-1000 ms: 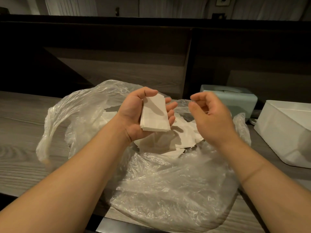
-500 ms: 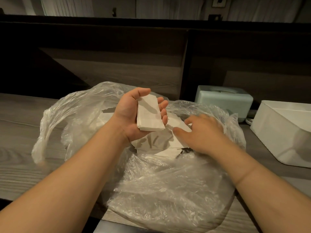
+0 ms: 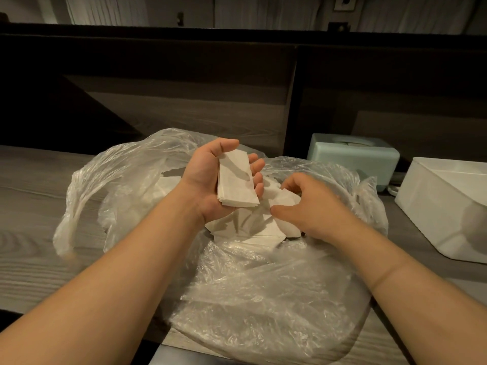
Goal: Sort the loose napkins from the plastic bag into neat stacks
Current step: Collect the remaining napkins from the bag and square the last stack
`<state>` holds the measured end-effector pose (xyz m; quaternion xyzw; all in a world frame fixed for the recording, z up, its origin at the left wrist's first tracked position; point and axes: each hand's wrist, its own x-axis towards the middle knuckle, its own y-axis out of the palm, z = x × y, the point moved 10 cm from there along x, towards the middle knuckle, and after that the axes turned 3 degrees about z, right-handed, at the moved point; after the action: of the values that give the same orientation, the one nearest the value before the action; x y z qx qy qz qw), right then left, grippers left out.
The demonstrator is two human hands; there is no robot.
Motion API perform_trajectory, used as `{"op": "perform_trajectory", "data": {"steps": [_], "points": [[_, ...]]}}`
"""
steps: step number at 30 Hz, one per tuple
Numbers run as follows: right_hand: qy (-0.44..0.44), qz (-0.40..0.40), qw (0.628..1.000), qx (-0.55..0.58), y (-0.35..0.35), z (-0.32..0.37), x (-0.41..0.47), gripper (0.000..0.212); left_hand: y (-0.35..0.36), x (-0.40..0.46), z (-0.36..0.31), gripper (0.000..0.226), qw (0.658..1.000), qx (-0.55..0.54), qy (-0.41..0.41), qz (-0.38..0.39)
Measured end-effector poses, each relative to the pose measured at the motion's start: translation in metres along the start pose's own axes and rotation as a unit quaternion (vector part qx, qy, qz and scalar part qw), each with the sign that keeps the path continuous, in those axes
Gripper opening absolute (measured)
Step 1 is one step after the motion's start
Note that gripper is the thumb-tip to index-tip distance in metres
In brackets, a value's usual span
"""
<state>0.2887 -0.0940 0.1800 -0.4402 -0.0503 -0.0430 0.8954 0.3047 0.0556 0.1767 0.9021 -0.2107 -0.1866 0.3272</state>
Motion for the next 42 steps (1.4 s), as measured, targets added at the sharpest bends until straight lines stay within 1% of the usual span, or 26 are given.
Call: {"op": "perform_trajectory", "data": {"steps": [2,3,5,7,8,10,11,13,16,19,23,26,28,32,35,38,42], "points": [[0.003,0.008,1.0,0.014,0.0,-0.002,0.001,0.038,0.0,0.0,0.0,0.047,1.0,0.0,0.001,-0.001],[0.006,0.002,1.0,0.001,-0.001,-0.004,0.001,0.041,0.0,0.0,0.0,0.047,1.0,-0.001,0.001,-0.001],[-0.003,-0.041,0.998,-0.045,-0.011,-0.006,0.003,0.047,0.0,0.0,0.0,0.049,1.0,0.0,0.0,-0.004],[-0.029,-0.076,0.994,-0.073,-0.022,0.002,0.0,0.043,-0.001,0.0,0.001,0.049,1.0,0.004,0.0,-0.007],[-0.05,-0.068,0.993,-0.081,-0.024,0.007,-0.002,0.038,-0.001,0.0,0.001,0.049,1.0,0.004,0.0,-0.007],[-0.098,0.006,0.987,-0.123,-0.016,0.02,-0.009,0.034,0.0,0.0,0.0,0.048,1.0,0.001,0.0,-0.004],[-0.114,0.054,0.979,-0.163,-0.008,0.025,-0.013,0.038,0.0,-0.001,0.001,0.048,1.0,0.0,0.0,-0.003],[-0.121,0.129,0.958,-0.227,0.004,0.024,-0.019,0.054,0.0,-0.001,0.001,0.047,1.0,-0.001,0.0,-0.006],[-0.103,0.185,0.949,-0.233,0.009,0.016,-0.021,0.074,0.001,-0.002,0.001,0.045,1.0,0.0,0.003,-0.007],[-0.093,0.21,0.95,-0.21,0.011,0.011,-0.019,0.081,0.002,-0.002,0.002,0.044,1.0,0.002,0.001,-0.004],[-0.108,0.163,0.956,-0.218,0.012,0.015,-0.014,0.072,0.001,0.001,0.003,0.047,1.0,0.002,-0.002,0.0],[-0.133,0.132,0.96,-0.209,0.01,0.019,-0.011,0.054,-0.001,0.001,0.002,0.048,1.0,0.006,-0.001,-0.002],[-0.133,0.116,0.966,-0.19,0.004,0.016,-0.009,0.044,-0.002,0.003,0.004,0.047,1.0,0.007,-0.003,-0.007],[-0.143,0.083,0.974,-0.154,-0.004,0.017,-0.007,0.032,-0.004,0.003,0.003,0.052,1.0,0.008,-0.002,-0.012],[-0.147,0.058,0.983,-0.096,-0.009,0.018,-0.006,0.017,-0.005,0.003,0.004,0.052,1.0,0.009,-0.003,-0.017],[-0.143,0.038,0.987,-0.059,-0.016,0.018,-0.005,0.011,-0.004,0.003,0.006,0.053,1.0,0.008,-0.009,-0.017],[-0.143,0.033,0.989,0.019,-0.022,0.025,-0.008,0.013,-0.002,0.001,0.004,0.056,1.0,0.0,-0.004,-0.016]]}}
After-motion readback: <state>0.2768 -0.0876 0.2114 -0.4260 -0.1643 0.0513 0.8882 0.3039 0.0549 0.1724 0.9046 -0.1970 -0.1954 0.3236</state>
